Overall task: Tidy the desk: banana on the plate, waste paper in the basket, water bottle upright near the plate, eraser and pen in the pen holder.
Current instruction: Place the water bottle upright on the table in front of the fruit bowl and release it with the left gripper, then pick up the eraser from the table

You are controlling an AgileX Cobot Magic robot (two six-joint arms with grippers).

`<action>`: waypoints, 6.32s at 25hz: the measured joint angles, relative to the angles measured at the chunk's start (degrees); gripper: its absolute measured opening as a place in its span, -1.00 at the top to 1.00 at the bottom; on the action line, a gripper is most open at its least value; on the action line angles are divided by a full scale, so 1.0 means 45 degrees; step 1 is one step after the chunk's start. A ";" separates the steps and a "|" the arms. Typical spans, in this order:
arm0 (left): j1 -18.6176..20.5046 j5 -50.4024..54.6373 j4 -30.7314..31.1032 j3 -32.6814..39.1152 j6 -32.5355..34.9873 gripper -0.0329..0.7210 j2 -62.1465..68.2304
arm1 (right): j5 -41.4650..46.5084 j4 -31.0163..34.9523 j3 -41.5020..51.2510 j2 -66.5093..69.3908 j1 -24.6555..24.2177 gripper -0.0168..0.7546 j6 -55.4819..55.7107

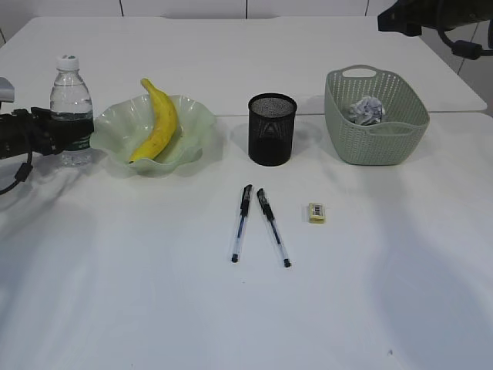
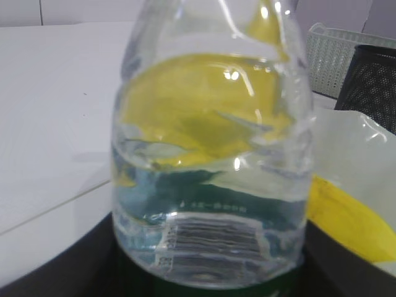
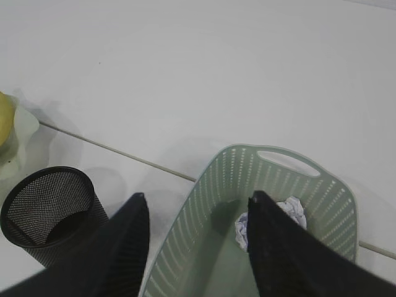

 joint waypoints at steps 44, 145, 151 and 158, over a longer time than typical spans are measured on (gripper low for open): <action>-0.0022 -0.0239 0.0081 -0.0421 0.0448 -0.28 0.0080 | -0.0040 0.0000 0.0000 0.0000 0.0000 -0.04 -0.0010; -0.0379 -0.0605 0.0189 -0.0421 -0.2432 -0.54 -0.4268 | -0.0379 0.0000 0.0000 0.0000 0.0000 -0.04 -0.0010; -0.0379 -0.1294 0.0216 -0.0421 -0.3099 -0.54 -0.5231 | -0.0379 0.0289 0.0000 0.0000 0.0000 -0.04 -0.0010; -0.0379 -0.1830 0.0318 -0.0421 -0.3600 -0.54 -0.6472 | -0.0023 0.0740 0.0000 0.0000 0.0000 -0.04 -0.0010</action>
